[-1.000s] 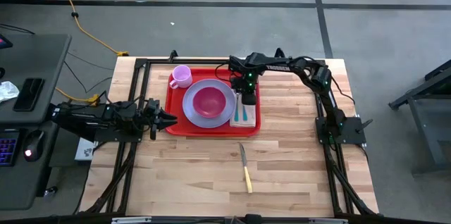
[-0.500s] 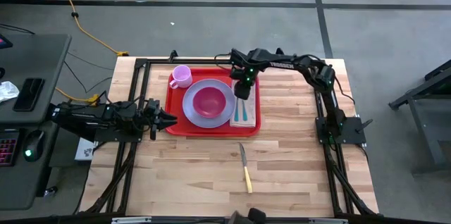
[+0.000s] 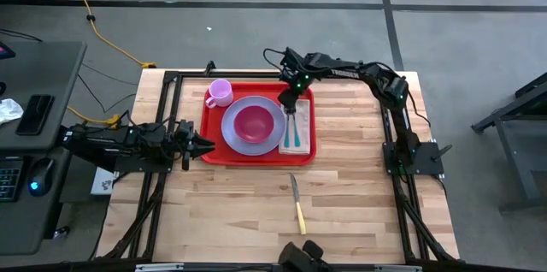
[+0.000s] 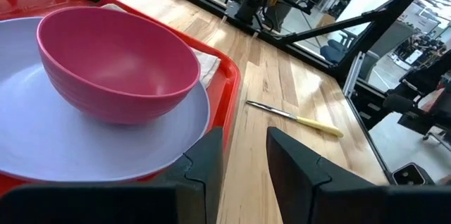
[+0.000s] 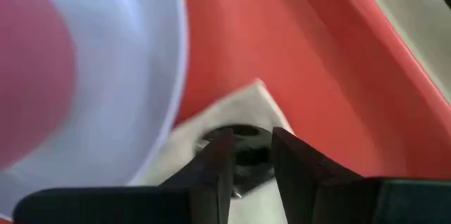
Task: Set up tray
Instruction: Put the blue spoon on the white table napkin to the left of the blue fork
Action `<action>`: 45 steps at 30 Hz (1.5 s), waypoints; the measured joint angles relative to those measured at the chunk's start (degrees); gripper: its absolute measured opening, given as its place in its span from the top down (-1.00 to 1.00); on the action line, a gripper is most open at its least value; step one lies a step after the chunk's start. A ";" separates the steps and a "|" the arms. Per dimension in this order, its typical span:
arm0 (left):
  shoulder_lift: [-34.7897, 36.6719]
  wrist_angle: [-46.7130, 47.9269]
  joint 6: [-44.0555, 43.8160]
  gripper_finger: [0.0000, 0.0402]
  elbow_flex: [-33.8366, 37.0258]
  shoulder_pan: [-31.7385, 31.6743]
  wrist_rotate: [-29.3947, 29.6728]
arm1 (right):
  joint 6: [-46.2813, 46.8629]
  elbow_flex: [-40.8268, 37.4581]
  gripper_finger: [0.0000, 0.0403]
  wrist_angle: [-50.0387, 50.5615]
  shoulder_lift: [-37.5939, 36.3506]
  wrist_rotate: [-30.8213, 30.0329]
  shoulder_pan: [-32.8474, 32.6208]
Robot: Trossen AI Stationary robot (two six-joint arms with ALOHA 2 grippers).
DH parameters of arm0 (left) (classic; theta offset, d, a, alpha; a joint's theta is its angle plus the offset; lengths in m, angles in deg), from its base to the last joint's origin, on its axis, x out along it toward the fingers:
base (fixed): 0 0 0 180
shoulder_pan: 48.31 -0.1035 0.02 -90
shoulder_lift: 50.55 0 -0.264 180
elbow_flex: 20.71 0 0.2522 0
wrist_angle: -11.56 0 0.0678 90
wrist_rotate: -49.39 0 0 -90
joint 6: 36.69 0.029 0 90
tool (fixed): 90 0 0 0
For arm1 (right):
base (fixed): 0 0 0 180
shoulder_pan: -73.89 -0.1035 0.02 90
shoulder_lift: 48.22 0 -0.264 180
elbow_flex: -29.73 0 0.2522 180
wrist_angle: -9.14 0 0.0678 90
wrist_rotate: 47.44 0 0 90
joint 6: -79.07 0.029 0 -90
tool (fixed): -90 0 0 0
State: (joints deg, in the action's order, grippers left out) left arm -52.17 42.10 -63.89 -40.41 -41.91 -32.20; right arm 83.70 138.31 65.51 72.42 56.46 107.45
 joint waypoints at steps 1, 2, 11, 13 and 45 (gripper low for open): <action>0.00 0.00 0.00 0.30 0.00 0.01 0.06 | 0.12 0.00 0.61 0.65 0.00 -0.30 0.06; -0.01 -0.01 0.02 0.30 0.00 0.00 0.19 | 0.12 0.00 0.61 1.41 0.00 -0.64 0.12; -0.01 -0.12 -0.01 0.30 0.00 0.00 1.20 | -0.02 0.00 0.61 6.90 0.00 -2.07 0.29; -0.01 -0.14 -0.02 0.30 0.00 0.00 1.21 | -0.08 0.00 0.61 6.82 0.00 -2.28 0.29; -0.01 -0.37 -4.13 0.30 0.02 0.01 1.61 | -2.13 -0.07 0.61 5.34 0.00 -3.00 0.15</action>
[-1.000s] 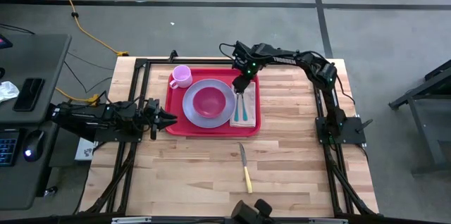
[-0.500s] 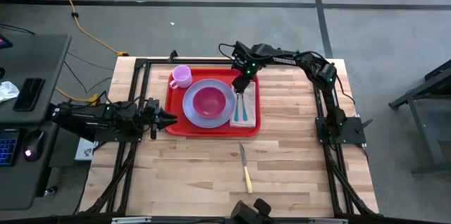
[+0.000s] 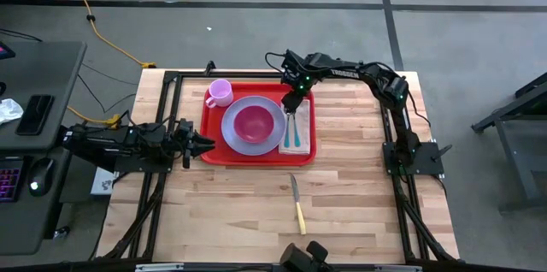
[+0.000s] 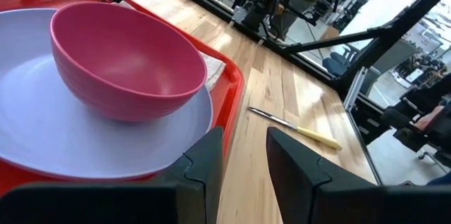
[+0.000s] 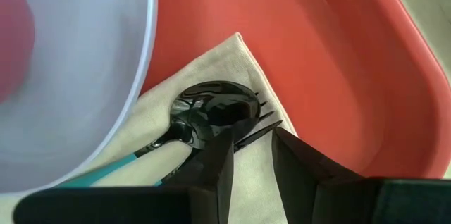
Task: Set up tray
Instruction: Put the blue spoon on the white table napkin to the left of the blue fork
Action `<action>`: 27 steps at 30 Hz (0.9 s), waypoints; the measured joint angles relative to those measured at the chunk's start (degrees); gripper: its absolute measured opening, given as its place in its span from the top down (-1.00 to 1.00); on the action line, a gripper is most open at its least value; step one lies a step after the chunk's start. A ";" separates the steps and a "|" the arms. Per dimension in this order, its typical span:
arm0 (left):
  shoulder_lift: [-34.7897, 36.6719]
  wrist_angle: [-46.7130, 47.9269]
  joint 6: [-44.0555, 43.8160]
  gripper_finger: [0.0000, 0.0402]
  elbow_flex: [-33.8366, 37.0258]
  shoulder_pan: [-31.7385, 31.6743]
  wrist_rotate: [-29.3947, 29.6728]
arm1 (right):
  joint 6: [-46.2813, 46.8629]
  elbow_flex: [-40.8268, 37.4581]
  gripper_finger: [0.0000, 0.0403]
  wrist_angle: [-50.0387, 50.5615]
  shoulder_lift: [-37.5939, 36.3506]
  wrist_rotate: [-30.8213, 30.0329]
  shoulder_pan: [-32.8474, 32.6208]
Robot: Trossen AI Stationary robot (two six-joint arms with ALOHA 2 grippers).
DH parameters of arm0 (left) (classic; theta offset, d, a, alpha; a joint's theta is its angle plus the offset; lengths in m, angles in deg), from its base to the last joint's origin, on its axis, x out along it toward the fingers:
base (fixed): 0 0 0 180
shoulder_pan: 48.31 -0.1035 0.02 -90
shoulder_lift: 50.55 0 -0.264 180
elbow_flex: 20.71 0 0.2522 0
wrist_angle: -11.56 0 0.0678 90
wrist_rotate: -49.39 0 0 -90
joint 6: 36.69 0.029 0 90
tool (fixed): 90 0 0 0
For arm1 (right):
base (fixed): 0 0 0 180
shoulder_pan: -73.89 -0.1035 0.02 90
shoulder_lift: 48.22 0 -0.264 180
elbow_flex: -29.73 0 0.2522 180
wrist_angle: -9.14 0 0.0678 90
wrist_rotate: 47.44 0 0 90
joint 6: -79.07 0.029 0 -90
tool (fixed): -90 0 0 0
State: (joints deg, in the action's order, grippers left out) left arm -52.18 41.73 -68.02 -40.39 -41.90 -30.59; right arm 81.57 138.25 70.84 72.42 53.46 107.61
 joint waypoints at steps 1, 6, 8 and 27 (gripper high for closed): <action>0.00 0.02 -0.18 0.30 0.00 -0.02 0.04 | 0.00 0.00 0.61 0.00 0.00 0.12 0.00; 0.01 0.00 -0.44 0.30 0.00 0.00 0.17 | -0.18 0.00 0.61 -0.20 0.00 0.15 0.00; 0.02 0.00 -0.44 0.30 0.00 0.00 0.17 | -0.17 0.00 0.61 -0.40 0.00 0.20 0.00; 0.02 0.00 -0.46 0.30 0.00 -0.02 0.17 | 1.55 -3.06 0.61 -2.84 0.02 2.14 0.33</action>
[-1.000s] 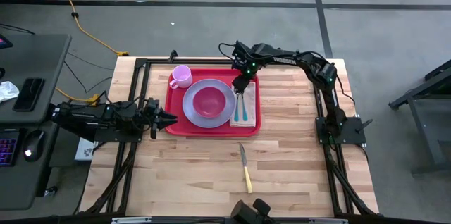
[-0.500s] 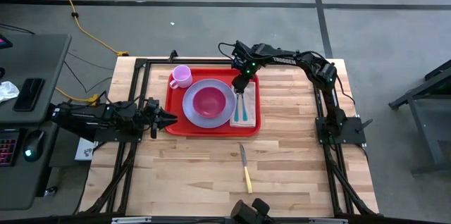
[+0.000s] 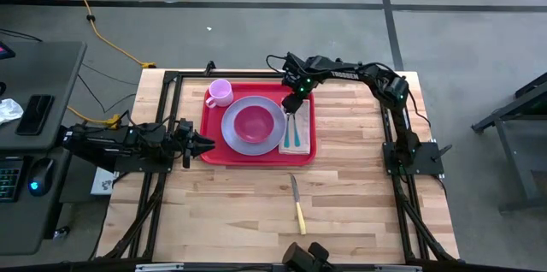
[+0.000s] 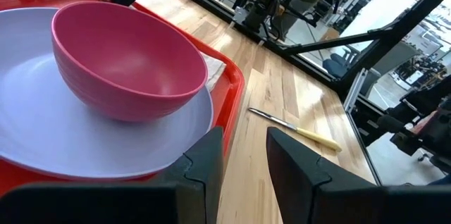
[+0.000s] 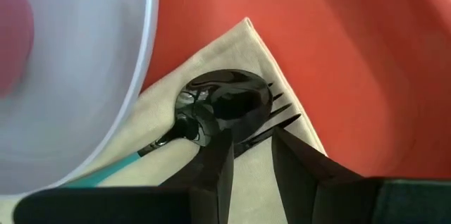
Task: Set up tray
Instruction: Put the blue spoon on the white table napkin to the left of the blue fork
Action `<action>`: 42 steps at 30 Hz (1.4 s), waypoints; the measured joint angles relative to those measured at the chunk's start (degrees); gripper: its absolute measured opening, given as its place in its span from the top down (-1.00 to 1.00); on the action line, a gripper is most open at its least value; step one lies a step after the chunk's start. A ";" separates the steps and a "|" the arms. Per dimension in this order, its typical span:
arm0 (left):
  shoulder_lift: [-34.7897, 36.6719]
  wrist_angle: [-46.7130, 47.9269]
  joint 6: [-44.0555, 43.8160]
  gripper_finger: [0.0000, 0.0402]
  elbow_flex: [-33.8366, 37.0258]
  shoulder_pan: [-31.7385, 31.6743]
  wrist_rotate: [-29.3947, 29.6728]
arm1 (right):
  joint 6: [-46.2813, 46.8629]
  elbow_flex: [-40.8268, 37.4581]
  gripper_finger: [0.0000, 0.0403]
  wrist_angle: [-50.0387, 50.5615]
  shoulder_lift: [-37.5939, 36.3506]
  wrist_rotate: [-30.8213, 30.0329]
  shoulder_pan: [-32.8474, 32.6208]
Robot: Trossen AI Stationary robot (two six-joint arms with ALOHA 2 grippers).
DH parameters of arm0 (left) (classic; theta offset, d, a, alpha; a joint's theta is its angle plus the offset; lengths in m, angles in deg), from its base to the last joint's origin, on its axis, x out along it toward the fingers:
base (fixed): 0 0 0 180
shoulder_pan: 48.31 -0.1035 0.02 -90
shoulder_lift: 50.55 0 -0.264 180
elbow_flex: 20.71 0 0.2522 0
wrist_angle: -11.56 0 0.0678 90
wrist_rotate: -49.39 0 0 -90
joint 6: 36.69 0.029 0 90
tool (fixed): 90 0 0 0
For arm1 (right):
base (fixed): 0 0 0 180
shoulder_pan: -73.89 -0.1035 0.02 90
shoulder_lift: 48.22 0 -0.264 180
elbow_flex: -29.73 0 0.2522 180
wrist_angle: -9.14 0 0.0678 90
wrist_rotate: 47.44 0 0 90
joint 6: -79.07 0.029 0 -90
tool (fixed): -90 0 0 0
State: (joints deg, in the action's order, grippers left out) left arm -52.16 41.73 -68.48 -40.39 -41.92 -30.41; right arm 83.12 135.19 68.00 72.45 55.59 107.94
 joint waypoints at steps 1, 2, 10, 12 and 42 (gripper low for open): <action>-0.02 0.00 0.00 0.30 0.00 0.00 0.00 | 0.00 0.00 0.61 0.00 0.00 0.04 0.04; -0.02 0.02 0.00 0.30 0.00 0.02 0.00 | 0.00 0.00 0.61 0.00 0.00 0.19 0.08; -0.02 0.02 0.00 0.30 0.00 0.02 0.00 | 0.53 0.00 0.61 -1.30 0.00 0.93 0.08; 0.00 0.02 0.01 0.30 0.00 0.02 -0.01 | 0.55 0.00 0.61 -1.55 0.00 1.05 0.08; -0.02 0.04 0.02 0.30 0.00 0.00 1.38 | 1.53 0.04 0.61 -5.29 0.00 7.06 -0.13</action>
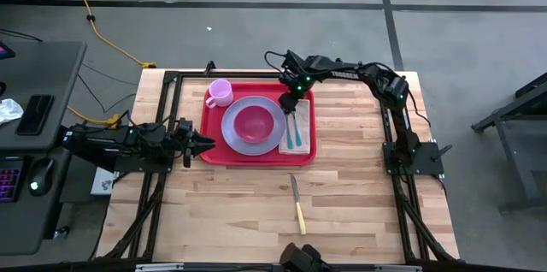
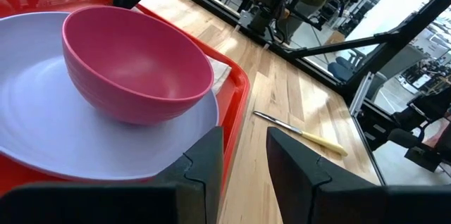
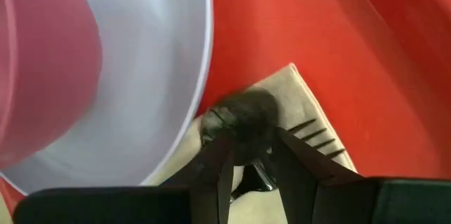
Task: Set up tray
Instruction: Put the blue spoon on the white table napkin to the left of the blue fork, then put the yellow knife on the white table napkin to the right of the blue fork
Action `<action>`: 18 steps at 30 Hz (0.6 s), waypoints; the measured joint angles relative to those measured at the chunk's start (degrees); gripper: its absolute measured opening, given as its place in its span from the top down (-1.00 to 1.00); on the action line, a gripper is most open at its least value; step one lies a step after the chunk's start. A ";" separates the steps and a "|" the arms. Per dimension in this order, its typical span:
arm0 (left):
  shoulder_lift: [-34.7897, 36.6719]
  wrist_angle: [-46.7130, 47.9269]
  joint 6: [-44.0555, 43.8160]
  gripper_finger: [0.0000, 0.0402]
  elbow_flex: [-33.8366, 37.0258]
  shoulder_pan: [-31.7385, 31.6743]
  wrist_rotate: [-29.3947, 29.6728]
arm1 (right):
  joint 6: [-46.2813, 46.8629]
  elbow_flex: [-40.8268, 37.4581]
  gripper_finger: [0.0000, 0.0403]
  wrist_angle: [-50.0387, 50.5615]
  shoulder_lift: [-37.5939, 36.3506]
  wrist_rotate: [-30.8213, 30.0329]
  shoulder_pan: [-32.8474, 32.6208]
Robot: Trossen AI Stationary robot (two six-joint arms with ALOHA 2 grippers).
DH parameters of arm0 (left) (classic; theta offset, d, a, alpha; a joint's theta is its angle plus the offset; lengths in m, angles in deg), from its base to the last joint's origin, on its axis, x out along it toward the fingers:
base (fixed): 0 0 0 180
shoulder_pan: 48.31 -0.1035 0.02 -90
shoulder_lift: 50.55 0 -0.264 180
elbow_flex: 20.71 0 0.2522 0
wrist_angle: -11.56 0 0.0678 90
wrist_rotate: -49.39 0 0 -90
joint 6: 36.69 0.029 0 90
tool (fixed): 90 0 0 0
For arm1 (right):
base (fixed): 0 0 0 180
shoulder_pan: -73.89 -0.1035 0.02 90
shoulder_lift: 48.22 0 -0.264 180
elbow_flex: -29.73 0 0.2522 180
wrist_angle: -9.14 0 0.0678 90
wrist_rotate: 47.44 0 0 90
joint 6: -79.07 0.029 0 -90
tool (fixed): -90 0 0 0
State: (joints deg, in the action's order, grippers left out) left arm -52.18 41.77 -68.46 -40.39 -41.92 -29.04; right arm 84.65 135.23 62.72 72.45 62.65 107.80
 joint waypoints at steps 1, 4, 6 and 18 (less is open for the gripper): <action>0.00 0.00 0.00 0.30 0.00 0.00 0.00 | -0.02 0.00 0.61 -0.17 0.00 0.00 0.00; 0.00 0.00 0.00 0.30 0.00 0.02 0.02 | -0.01 0.00 0.61 -0.25 0.00 -0.05 0.00; 0.00 0.01 0.00 0.30 0.00 0.01 0.04 | -0.09 0.00 0.61 -0.51 0.00 -0.18 0.00; 0.00 0.11 0.50 0.30 -0.02 0.00 0.17 | -1.66 0.02 0.61 -1.61 0.00 -0.17 0.97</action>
State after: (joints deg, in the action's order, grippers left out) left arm -52.18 41.88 -67.96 -40.41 -41.92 -28.86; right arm 82.99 135.25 61.11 72.45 62.48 108.78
